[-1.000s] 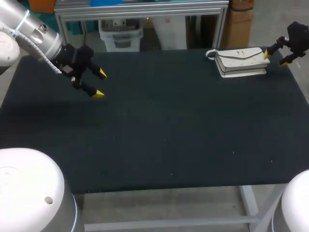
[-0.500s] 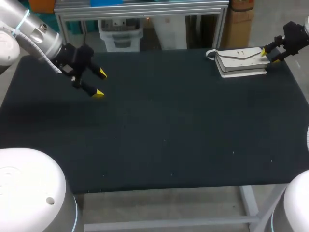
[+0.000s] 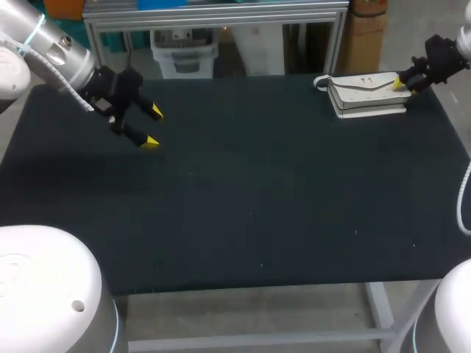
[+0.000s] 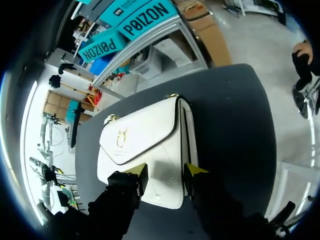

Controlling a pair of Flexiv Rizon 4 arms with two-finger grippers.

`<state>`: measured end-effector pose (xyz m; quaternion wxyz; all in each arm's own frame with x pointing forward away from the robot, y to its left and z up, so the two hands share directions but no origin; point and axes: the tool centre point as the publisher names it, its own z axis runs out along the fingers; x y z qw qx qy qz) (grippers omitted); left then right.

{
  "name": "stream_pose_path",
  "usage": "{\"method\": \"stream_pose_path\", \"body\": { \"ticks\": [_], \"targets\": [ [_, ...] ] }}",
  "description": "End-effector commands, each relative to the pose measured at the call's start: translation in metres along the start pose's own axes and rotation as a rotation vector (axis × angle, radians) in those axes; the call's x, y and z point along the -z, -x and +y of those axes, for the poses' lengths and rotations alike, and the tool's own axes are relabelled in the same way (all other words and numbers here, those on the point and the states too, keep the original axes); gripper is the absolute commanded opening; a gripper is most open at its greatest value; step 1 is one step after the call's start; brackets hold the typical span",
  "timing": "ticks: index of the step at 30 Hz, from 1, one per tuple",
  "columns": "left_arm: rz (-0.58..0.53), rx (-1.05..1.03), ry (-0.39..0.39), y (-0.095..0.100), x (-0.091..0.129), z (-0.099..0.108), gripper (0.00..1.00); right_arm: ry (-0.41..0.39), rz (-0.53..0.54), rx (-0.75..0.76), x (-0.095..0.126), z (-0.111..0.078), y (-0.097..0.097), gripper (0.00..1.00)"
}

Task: Pick up the bag, open it, inspect its contents, close it, and place it on the opposite side

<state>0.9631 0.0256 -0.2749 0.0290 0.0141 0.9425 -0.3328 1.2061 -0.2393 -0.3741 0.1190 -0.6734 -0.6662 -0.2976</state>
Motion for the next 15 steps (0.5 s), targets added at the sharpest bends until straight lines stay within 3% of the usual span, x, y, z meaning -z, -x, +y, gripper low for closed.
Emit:
{"method": "stream_pose_path", "body": {
  "ticks": [1, 2, 3, 8, 15],
  "targets": [
    [-0.001, -0.001, -0.002, 0.0, -0.001, 0.0, 1.0, -0.084, 0.015, -0.004, -0.004, 0.008, 0.003, 0.35],
    [-0.001, -0.001, -0.002, 0.0, -0.001, 0.0, 1.0, -0.082, 0.018, -0.002, -0.004, 0.009, 0.002, 0.22],
    [-0.001, -0.001, -0.002, 0.0, -0.001, 0.0, 1.0, -0.08, 0.02, 0.0, -0.003, 0.009, 0.001, 0.02],
    [-0.001, -0.001, -0.002, 0.0, -0.001, 0.0, 1.0, -0.079, 0.033, 0.011, -0.003, 0.007, -0.003, 0.0],
    [-0.001, -0.001, -0.002, 0.0, -0.001, 0.0, 1.0, -0.081, 0.065, 0.006, -0.001, -0.009, -0.008, 0.0]
  ]
}}
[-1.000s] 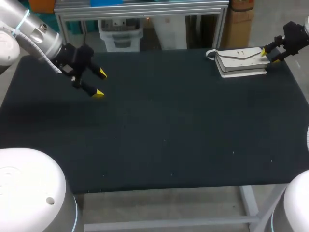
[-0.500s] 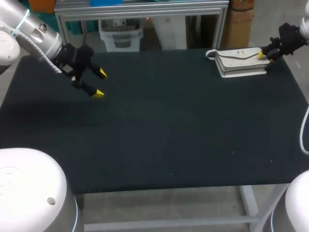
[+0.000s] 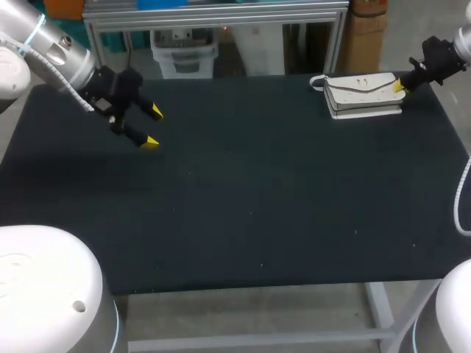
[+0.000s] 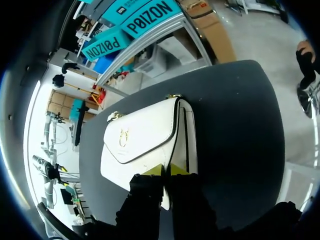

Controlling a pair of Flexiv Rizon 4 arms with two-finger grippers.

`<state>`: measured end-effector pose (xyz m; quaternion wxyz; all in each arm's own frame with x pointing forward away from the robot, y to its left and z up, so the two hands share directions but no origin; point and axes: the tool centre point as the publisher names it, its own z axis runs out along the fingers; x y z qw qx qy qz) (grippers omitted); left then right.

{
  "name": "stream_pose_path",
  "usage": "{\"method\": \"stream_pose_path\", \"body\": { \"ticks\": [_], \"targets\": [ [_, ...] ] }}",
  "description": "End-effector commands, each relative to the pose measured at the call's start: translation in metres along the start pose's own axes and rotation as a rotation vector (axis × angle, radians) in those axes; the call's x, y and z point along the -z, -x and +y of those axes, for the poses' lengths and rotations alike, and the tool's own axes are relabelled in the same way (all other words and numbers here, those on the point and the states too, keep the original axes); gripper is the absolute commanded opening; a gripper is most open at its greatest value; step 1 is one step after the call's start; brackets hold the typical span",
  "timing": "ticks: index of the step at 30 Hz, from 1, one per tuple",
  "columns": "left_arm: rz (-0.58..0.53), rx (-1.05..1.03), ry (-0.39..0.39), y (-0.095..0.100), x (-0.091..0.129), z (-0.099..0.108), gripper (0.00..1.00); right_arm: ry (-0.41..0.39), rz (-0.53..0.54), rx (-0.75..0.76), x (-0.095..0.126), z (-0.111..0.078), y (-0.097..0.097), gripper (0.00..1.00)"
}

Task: Pick up the bag, open it, inspect its contents, close it, and place it on the opposite side

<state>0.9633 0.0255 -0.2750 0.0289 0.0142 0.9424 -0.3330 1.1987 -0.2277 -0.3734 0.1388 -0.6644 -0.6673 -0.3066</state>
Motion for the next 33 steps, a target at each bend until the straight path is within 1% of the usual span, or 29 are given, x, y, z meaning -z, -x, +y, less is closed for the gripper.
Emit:
{"method": "stream_pose_path", "body": {
  "ticks": [1, 4, 8, 11, 21, 25, 30, 32, 33],
  "targets": [
    [-0.001, -0.001, -0.002, 0.0, -0.001, 0.0, 1.0, -0.064, 0.021, 0.001, 0.004, -0.004, 0.001, 0.0],
    [-0.001, -0.001, -0.002, 0.0, -0.001, 0.0, 1.0, -0.063, 0.034, 0.001, 0.007, -0.014, -0.004, 0.0],
    [-0.001, -0.001, -0.002, 0.0, -0.001, 0.0, 1.0, -0.064, 0.081, 0.009, 0.011, -0.027, -0.013, 0.0],
    [-0.001, -0.001, -0.002, 0.0, -0.001, 0.0, 1.0, -0.071, 0.093, 0.016, 0.012, -0.04, -0.021, 0.0],
    [-0.001, -0.001, -0.002, 0.0, -0.001, 0.0, 1.0, -0.088, 0.095, 0.003, 0.009, -0.084, -0.042, 0.0],
    [-0.001, -0.001, -0.002, 0.0, -0.001, 0.0, 1.0, -0.09, 0.096, -0.002, 0.007, -0.098, -0.05, 0.0],
    [-0.001, -0.001, -0.002, 0.0, -0.001, 0.0, 1.0, -0.125, 0.106, -0.016, 0.003, -0.115, -0.057, 0.0],
    [-0.001, -0.001, -0.002, 0.0, -0.001, 0.0, 1.0, -0.129, 0.098, -0.019, 0.003, -0.117, -0.056, 0.42],
    [-0.001, -0.001, -0.002, 0.0, -0.001, 0.0, 1.0, -0.129, 0.099, -0.025, 0.005, -0.117, -0.054, 0.49]
  ]
}}
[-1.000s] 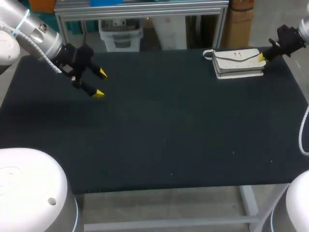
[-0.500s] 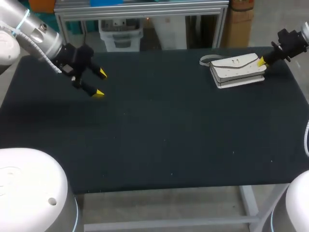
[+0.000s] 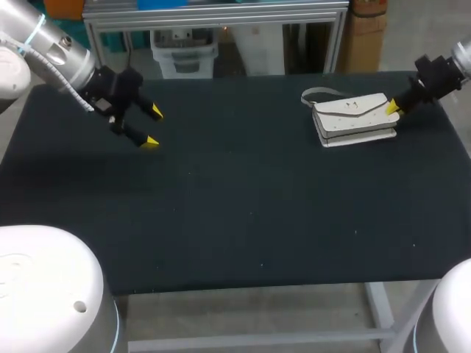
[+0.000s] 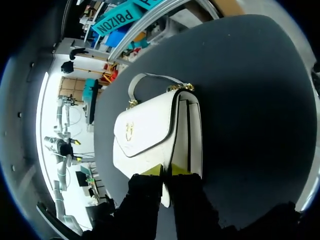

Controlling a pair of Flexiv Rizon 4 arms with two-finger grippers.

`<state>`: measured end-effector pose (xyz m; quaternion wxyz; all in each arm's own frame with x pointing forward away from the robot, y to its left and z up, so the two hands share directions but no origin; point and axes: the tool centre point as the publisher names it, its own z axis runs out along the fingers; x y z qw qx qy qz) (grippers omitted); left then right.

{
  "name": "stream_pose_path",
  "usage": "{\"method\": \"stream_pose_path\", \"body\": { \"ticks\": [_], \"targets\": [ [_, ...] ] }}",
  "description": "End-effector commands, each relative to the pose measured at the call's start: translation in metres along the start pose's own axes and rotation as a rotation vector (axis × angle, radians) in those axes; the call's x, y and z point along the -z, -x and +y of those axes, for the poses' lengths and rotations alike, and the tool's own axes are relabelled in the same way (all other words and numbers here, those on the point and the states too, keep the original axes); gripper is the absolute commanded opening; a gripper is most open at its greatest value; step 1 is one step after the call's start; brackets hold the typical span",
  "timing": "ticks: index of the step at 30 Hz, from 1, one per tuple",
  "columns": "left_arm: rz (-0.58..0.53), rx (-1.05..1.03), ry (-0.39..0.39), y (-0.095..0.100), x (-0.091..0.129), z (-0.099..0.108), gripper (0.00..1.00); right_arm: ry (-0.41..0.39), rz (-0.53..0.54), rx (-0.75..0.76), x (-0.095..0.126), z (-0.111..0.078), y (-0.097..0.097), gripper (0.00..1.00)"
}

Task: Pick up the bag, open it, inspect its contents, close it, and place it on the opposite side

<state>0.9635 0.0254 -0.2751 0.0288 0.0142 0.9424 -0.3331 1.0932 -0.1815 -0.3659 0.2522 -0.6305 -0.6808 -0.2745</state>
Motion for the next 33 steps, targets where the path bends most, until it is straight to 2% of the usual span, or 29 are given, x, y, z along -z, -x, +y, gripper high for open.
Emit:
{"method": "stream_pose_path", "body": {
  "ticks": [1, 2, 5, 9, 12, 17, 21, 26, 29, 33],
  "targets": [
    [-0.002, -0.001, -0.002, 0.0, -0.001, 0.0, 1.0, 0.082, -0.024, -0.01, 0.002, -0.013, -0.002, 0.64],
    [-0.002, -0.001, -0.002, 0.0, -0.001, 0.0, 1.0, 0.083, -0.024, -0.013, 0.004, -0.012, 0.0, 0.7],
    [-0.002, -0.001, -0.002, 0.0, -0.001, 0.0, 1.0, 0.071, -0.031, -0.019, 0.011, -0.008, 0.004, 0.68],
    [-0.002, -0.001, -0.002, 0.0, -0.001, 0.0, 1.0, 0.063, -0.03, -0.02, 0.021, -0.003, 0.009, 0.45],
    [-0.002, -0.001, -0.002, 0.0, -0.001, 0.0, 1.0, 0.053, -0.017, -0.03, 0.022, 0.0, 0.011, 0.41],
    [-0.002, -0.001, -0.002, 0.0, -0.001, 0.0, 1.0, -0.015, 0.018, -0.068, 0.012, 0.006, 0.014, 0.35],
    [-0.002, -0.001, -0.002, 0.0, -0.001, 0.0, 1.0, -0.057, 0.035, -0.088, 0.005, 0.008, 0.015, 0.35],
    [-0.002, -0.001, -0.002, 0.0, -0.001, 0.0, 1.0, -0.079, 0.054, -0.109, -0.001, 0.009, 0.017, 0.33],
    [-0.002, -0.001, -0.002, 0.0, -0.001, 0.0, 1.0, -0.085, 0.063, -0.115, -0.002, 0.012, 0.017, 0.27],
    [-0.002, -0.001, -0.002, 0.0, -0.001, 0.0, 1.0, -0.095, 0.075, -0.122, -0.007, 0.016, 0.018, 0.25]
  ]
}}
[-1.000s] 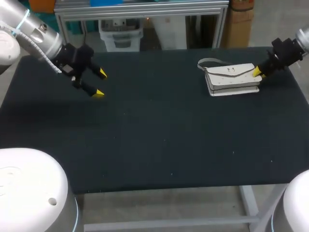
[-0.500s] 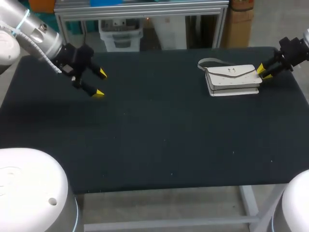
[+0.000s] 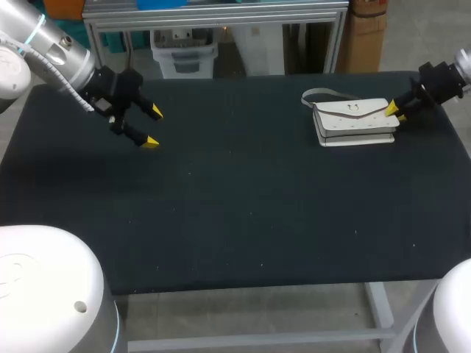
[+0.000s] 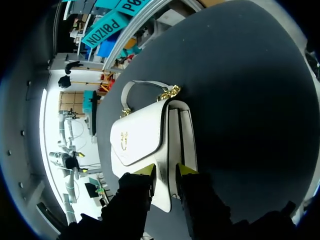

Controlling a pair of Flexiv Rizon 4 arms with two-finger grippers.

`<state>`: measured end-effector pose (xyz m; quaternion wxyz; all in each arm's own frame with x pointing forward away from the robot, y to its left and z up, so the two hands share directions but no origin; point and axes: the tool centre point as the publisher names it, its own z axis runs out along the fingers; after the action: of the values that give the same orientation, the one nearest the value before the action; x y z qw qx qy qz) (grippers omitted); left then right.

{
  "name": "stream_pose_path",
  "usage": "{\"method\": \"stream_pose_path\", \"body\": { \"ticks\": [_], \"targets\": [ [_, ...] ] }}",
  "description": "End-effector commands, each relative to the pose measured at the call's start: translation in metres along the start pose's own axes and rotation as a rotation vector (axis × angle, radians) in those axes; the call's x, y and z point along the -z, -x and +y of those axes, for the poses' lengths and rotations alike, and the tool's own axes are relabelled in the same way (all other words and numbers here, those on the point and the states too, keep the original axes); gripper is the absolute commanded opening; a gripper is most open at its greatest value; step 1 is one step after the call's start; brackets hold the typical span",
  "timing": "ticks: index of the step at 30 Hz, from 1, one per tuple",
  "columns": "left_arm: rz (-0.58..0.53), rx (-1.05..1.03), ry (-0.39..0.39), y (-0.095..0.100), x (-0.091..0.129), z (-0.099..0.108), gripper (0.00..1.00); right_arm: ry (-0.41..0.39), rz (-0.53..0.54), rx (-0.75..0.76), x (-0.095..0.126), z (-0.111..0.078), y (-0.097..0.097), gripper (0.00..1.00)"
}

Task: Pick up the bag, open it, inspect its contents, close it, and place it on the opposite side

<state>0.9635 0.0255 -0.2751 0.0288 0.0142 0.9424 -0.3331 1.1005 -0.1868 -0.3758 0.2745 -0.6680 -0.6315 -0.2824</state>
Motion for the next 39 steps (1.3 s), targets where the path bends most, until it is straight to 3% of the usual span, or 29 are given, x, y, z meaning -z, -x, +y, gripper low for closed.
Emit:
{"method": "stream_pose_path", "body": {
  "ticks": [1, 2, 3, 4, 5, 12, 26, 39],
  "targets": [
    [-0.002, -0.001, -0.002, 0.0, -0.001, 0.0, 1.0, -0.129, 0.032, -0.004, -0.004, 0.011, 0.006, 0.24],
    [-0.002, -0.001, -0.002, 0.0, -0.001, 0.0, 1.0, -0.131, 0.038, -0.006, -0.006, 0.012, 0.006, 0.22],
    [-0.002, -0.001, -0.002, 0.0, -0.001, 0.0, 1.0, -0.133, 0.046, -0.007, -0.007, 0.012, 0.006, 0.15],
    [-0.002, -0.001, -0.002, 0.0, -0.001, 0.0, 1.0, -0.136, 0.057, -0.008, -0.008, 0.012, 0.005, 0.02],
    [-0.002, -0.001, -0.002, 0.0, -0.001, 0.0, 1.0, -0.138, 0.06, -0.008, -0.009, 0.012, 0.004, 0.0],
    [-0.002, -0.001, -0.002, 0.0, -0.001, 0.0, 1.0, -0.166, 0.093, 0.021, -0.02, 0.004, -0.013, 0.0],
    [-0.002, -0.001, -0.002, 0.0, -0.001, 0.0, 1.0, -0.244, 0.148, 0.068, -0.061, -0.042, -0.077, 0.0],
    [-0.002, -0.001, -0.002, 0.0, -0.001, 0.0, 1.0, -0.247, 0.147, 0.049, -0.063, -0.046, -0.079, 0.0]
  ]
}}
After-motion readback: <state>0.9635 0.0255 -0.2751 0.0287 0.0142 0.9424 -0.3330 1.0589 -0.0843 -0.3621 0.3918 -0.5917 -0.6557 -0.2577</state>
